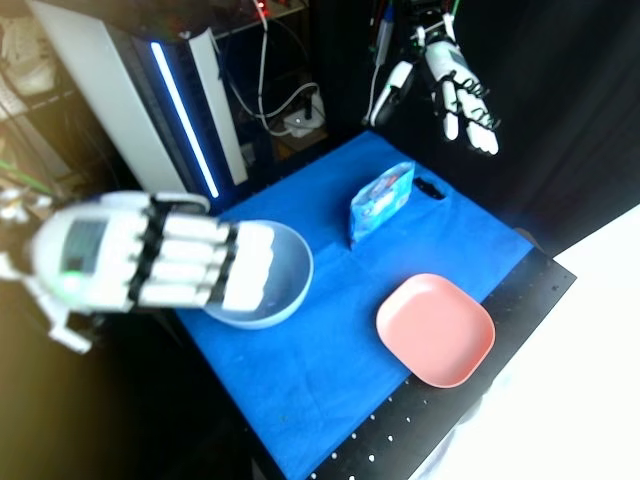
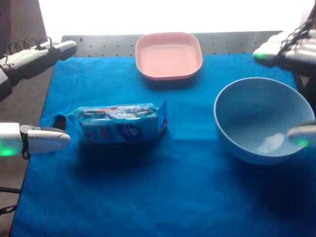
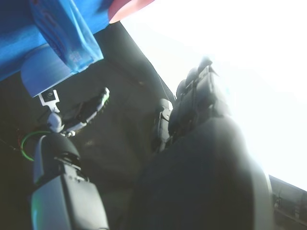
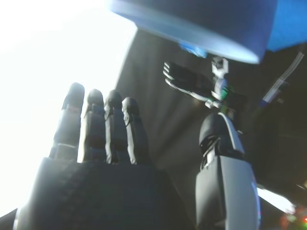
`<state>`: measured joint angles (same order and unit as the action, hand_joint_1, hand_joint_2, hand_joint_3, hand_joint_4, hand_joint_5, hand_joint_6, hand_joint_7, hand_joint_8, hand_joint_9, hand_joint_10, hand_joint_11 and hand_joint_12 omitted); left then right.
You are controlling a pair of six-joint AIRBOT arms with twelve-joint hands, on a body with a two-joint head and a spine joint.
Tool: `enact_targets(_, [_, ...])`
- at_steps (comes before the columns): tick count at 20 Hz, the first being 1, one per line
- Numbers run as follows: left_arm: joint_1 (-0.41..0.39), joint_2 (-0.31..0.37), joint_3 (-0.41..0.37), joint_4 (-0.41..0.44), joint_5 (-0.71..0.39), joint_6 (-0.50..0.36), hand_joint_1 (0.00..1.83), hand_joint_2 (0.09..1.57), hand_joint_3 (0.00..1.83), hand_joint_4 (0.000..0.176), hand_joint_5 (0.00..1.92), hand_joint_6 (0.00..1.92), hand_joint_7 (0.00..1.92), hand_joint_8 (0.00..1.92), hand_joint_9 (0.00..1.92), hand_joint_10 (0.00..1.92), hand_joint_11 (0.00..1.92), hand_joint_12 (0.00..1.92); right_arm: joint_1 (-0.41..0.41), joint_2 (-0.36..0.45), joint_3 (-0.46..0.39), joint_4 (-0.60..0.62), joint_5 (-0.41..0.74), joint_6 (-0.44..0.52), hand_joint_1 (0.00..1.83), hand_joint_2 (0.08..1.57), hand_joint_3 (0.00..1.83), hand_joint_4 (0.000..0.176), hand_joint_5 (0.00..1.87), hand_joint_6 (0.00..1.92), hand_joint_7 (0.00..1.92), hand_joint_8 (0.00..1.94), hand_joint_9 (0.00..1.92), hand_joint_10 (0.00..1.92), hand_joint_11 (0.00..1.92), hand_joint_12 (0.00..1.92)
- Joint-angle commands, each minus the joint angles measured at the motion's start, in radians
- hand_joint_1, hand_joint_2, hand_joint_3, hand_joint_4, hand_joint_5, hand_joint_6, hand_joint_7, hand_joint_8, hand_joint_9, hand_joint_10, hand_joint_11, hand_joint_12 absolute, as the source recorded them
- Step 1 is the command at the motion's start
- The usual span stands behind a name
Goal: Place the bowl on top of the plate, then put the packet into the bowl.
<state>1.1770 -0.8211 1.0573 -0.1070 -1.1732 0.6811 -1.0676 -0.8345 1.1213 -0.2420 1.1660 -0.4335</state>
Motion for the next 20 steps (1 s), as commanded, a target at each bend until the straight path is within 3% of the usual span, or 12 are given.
enact_targets(1, [-0.009, -0.005, 0.004, -0.019, -0.121, -0.010, 0.68, 0.88, 0.01, 0.176, 0.07, 0.00, 0.00, 0.00, 0.00, 0.00, 0.00, 0.00, 0.028, -0.003, -0.002, 0.014, 0.090, 0.019, 0.56, 1.00, 0.00, 0.031, 0.14, 0.00, 0.13, 0.00, 0.18, 0.00, 0.00, 0.57])
enact_targets(2, [-0.009, -0.005, 0.004, -0.019, -0.121, -0.010, 0.67, 0.88, 0.01, 0.176, 0.07, 0.00, 0.00, 0.00, 0.00, 0.00, 0.00, 0.00, 0.044, -0.006, -0.002, -0.015, 0.065, 0.032, 0.60, 1.01, 0.00, 0.053, 0.13, 0.00, 0.08, 0.00, 0.11, 0.01, 0.00, 0.40])
enact_targets(3, [-0.008, -0.005, 0.004, -0.019, -0.122, -0.010, 0.66, 0.88, 0.01, 0.176, 0.07, 0.00, 0.00, 0.00, 0.00, 0.00, 0.00, 0.00, 0.073, -0.011, -0.002, -0.067, 0.018, 0.046, 0.61, 1.00, 0.00, 0.049, 0.14, 0.00, 0.07, 0.00, 0.09, 0.00, 0.00, 0.34])
enact_targets(4, [-0.008, -0.005, 0.004, -0.019, -0.122, -0.011, 0.64, 0.88, 0.01, 0.176, 0.07, 0.00, 0.00, 0.00, 0.00, 0.00, 0.00, 0.00, 0.087, -0.016, -0.002, -0.104, -0.016, 0.052, 0.54, 1.03, 0.01, 0.016, 0.14, 0.00, 0.04, 0.00, 0.05, 0.00, 0.00, 0.21])
enact_targets(5, [-0.008, -0.006, 0.005, -0.018, -0.121, -0.011, 0.64, 0.88, 0.00, 0.176, 0.07, 0.00, 0.00, 0.00, 0.00, 0.00, 0.00, 0.00, 0.089, -0.020, -0.002, -0.122, -0.031, 0.057, 0.47, 1.03, 0.00, 0.009, 0.19, 0.00, 0.08, 0.00, 0.07, 0.00, 0.02, 0.18])
enact_targets(6, [-0.009, -0.006, 0.005, -0.017, -0.121, -0.012, 0.65, 0.88, 0.00, 0.176, 0.07, 0.00, 0.00, 0.00, 0.00, 0.00, 0.00, 0.00, 0.089, -0.022, -0.002, -0.138, -0.047, 0.067, 0.44, 1.03, 0.00, 0.022, 0.19, 0.00, 0.09, 0.00, 0.08, 0.01, 0.04, 0.17])
enact_targets(7, [-0.009, -0.007, 0.005, -0.017, -0.123, -0.014, 0.65, 0.89, 0.01, 0.176, 0.07, 0.00, 0.00, 0.00, 0.00, 0.00, 0.00, 0.00, 0.089, -0.023, -0.002, -0.162, -0.078, 0.082, 0.43, 1.00, 0.00, 0.055, 0.15, 0.00, 0.09, 0.00, 0.09, 0.01, 0.07, 0.19])
enact_targets(9, [-0.009, -0.007, 0.005, -0.017, -0.119, -0.015, 0.63, 0.89, 0.00, 0.176, 0.07, 0.00, 0.00, 0.00, 0.00, 0.00, 0.00, 0.00, 0.089, -0.023, -0.001, -0.184, -0.115, 0.085, 0.39, 0.98, 0.00, 0.066, 0.07, 0.00, 0.06, 0.00, 0.06, 0.00, 0.05, 0.19])
enact_targets(13, [-0.009, -0.009, 0.006, -0.017, -0.120, -0.016, 0.63, 0.89, 0.00, 0.176, 0.06, 0.00, 0.00, 0.00, 0.00, 0.00, 0.00, 0.00, 0.089, -0.030, 0.002, -0.215, -0.181, 0.085, 0.36, 1.02, 0.01, 0.005, 0.09, 0.01, 0.07, 0.01, 0.08, 0.01, 0.08, 0.20])
enact_targets(16, [-0.009, -0.010, 0.006, -0.017, -0.120, -0.017, 0.64, 0.89, 0.00, 0.176, 0.06, 0.00, 0.00, 0.00, 0.00, 0.00, 0.00, 0.00, 0.089, -0.043, 0.017, -0.218, -0.218, 0.085, 0.42, 1.02, 0.00, 0.006, 0.07, 0.00, 0.05, 0.00, 0.07, 0.00, 0.07, 0.21])
enact_targets(18, [-0.009, -0.010, 0.006, -0.017, -0.120, -0.018, 0.64, 0.89, 0.00, 0.176, 0.07, 0.00, 0.00, 0.00, 0.00, 0.00, 0.00, 0.00, 0.089, -0.053, 0.031, -0.218, -0.255, 0.085, 0.57, 0.97, 0.00, 0.000, 0.10, 0.00, 0.12, 0.00, 0.14, 0.00, 0.01, 0.50])
enact_targets(20, [-0.009, -0.011, 0.006, -0.017, -0.121, -0.018, 0.67, 0.89, 0.00, 0.176, 0.07, 0.00, 0.00, 0.00, 0.00, 0.00, 0.00, 0.00, 0.089, -0.061, 0.044, -0.218, -0.282, 0.085, 0.64, 0.96, 0.00, 0.000, 0.19, 0.01, 0.18, 0.00, 0.18, 0.01, 0.00, 0.59])
